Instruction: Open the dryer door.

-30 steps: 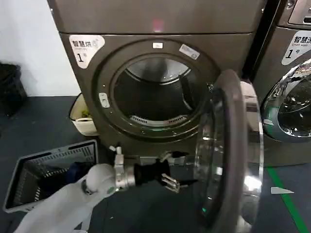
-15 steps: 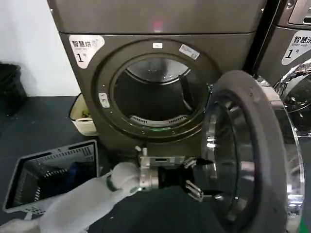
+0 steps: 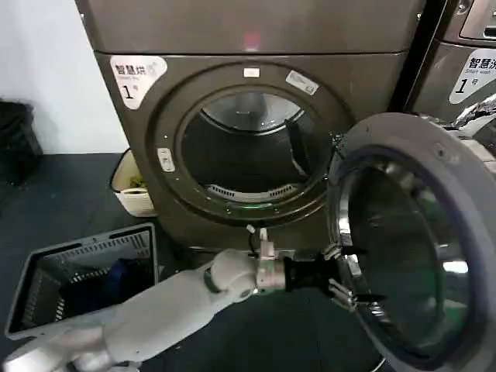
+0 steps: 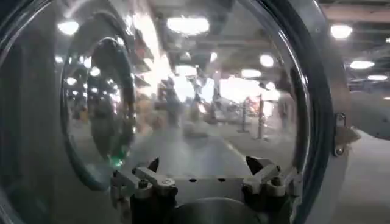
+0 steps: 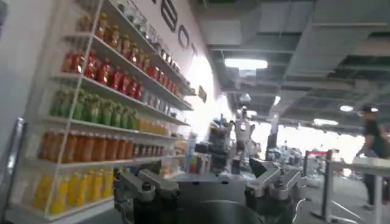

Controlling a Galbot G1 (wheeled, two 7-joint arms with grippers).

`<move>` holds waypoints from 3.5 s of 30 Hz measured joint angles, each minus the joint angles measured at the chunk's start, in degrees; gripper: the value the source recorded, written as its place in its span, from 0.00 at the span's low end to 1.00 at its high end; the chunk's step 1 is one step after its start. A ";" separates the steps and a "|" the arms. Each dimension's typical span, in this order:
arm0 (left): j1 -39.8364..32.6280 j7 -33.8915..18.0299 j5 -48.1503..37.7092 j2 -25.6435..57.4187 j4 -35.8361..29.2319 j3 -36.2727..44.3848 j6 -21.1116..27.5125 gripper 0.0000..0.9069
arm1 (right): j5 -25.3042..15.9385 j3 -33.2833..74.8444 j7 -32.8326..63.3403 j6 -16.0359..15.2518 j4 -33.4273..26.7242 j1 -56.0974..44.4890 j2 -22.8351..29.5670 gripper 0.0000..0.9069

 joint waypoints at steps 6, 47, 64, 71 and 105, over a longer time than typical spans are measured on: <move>-2.91 -1.57 0.47 -3.72 3.72 1.99 -0.58 1.00 | -1.04 2.11 0.18 -1.56 -0.68 -0.21 -0.07 1.00; -13.35 -6.12 3.45 -24.99 24.87 7.97 -2.79 1.00 | -15.06 17.22 4.07 -14.07 -3.21 1.66 -2.17 1.00; -16.31 -6.50 4.06 -28.71 29.20 7.98 -3.24 1.00 | -14.95 18.58 3.45 -14.06 -2.36 0.56 -2.32 1.00; -17.32 -7.09 4.51 -30.22 31.38 7.82 -3.67 1.00 | -14.82 18.67 3.30 -13.91 -2.45 0.33 -2.33 1.00; -18.24 -8.34 5.38 -31.17 35.17 8.00 -4.75 1.00 | -15.39 21.52 2.32 -13.85 -0.99 -0.60 -2.05 1.00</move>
